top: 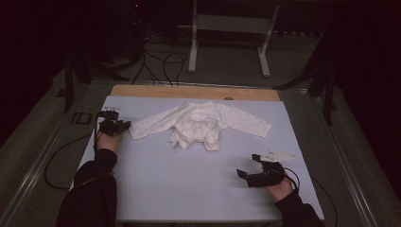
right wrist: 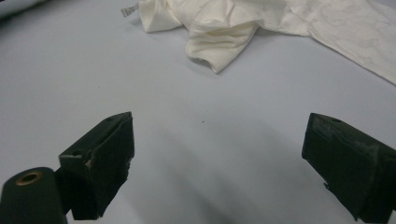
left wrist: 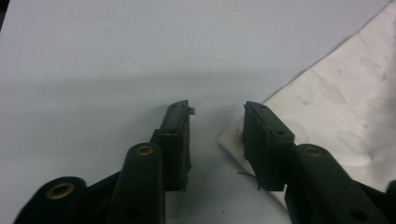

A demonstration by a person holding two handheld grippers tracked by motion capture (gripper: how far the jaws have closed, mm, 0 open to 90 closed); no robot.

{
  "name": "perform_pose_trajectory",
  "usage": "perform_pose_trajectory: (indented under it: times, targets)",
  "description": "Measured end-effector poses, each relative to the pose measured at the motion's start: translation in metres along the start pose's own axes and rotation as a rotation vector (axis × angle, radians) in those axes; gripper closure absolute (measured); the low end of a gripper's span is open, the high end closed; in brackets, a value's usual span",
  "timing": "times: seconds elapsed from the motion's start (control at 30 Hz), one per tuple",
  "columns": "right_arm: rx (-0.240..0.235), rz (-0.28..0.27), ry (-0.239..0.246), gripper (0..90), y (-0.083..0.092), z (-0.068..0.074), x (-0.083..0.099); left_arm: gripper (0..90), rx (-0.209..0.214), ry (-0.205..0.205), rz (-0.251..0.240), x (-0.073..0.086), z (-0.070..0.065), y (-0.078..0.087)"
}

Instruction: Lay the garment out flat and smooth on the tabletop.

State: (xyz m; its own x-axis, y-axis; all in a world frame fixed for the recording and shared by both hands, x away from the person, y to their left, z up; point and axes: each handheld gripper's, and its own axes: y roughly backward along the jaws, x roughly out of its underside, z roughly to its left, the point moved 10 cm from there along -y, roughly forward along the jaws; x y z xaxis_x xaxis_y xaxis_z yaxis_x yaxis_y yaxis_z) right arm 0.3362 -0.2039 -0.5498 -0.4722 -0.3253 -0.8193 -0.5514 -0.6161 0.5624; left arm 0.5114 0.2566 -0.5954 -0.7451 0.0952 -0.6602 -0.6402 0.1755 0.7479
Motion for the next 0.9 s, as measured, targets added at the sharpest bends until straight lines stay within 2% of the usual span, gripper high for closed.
perform_pose_trajectory:
  times: [0.03,0.07,0.1,0.13,0.17,0.2,0.23,0.27,0.4,0.47,0.57,0.6,0.67,0.77,0.8,0.9]
  targets:
    - [0.000,0.000,0.000,9.3,0.000,0.000,0.000,66.4,0.000,0.000,0.000,0.000,0.000,0.000]
    - [-0.002,-0.004,-0.001,9.3,0.001,-0.001,0.000,72.3,0.016,-0.036,0.011,-0.001,-0.004,-0.001]
    - [-0.002,-0.004,-0.001,9.3,0.001,-0.001,0.000,75.9,0.016,-0.036,0.011,-0.001,-0.004,-0.001]
    - [-0.002,-0.004,-0.002,9.3,0.001,-0.001,0.000,75.9,0.025,-0.060,0.026,-0.002,-0.007,-0.002]
    - [-0.003,-0.002,-0.004,9.3,0.000,-0.001,0.000,84.8,0.022,-0.078,0.033,-0.004,-0.009,-0.003]
    - [-0.001,-0.002,-0.002,9.3,0.000,-0.001,0.000,89.0,0.002,-0.101,0.044,-0.005,-0.010,-0.003]
    - [-0.001,-0.002,-0.002,9.3,0.000,-0.001,0.000,89.0,-0.007,-0.110,0.048,-0.006,-0.010,-0.004]
    - [-0.002,-0.005,-0.001,9.3,0.001,-0.001,0.000,89.8,-0.033,-0.120,0.031,-0.011,-0.009,-0.005]
    - [0.000,-0.005,-0.004,9.3,0.001,-0.001,0.000,90.0,-0.065,-0.126,0.014,-0.018,-0.005,-0.005]
    - [-0.004,-0.002,-0.010,9.3,0.001,-0.002,0.001,90.0,-0.095,-0.116,-0.018,-0.028,0.005,-0.002]
    - [-0.003,-0.001,-0.008,9.3,0.000,-0.002,0.001,90.0,-0.108,-0.104,-0.032,-0.033,0.012,-0.001]
    - [-0.004,-0.001,-0.011,9.3,0.000,-0.002,0.001,89.9,-0.127,-0.099,-0.049,-0.037,0.018,0.001]
    - [-0.003,0.000,-0.013,9.3,-0.001,-0.003,0.001,89.8,-0.132,-0.081,-0.065,-0.042,0.025,0.001]
    - [-0.003,0.002,-0.015,9.3,-0.001,-0.003,0.002,89.8,-0.137,-0.078,-0.071,-0.044,0.028,-0.002]
    - [-0.005,0.007,-0.014,9.3,-0.002,-0.002,0.002,89.7,-0.127,-0.059,-0.048,-0.041,0.030,-0.009]
    - [-0.005,0.007,-0.009,9.3,-0.002,-0.001,0.002,88.3,-0.125,-0.056,0.000,-0.032,0.031,-0.021]
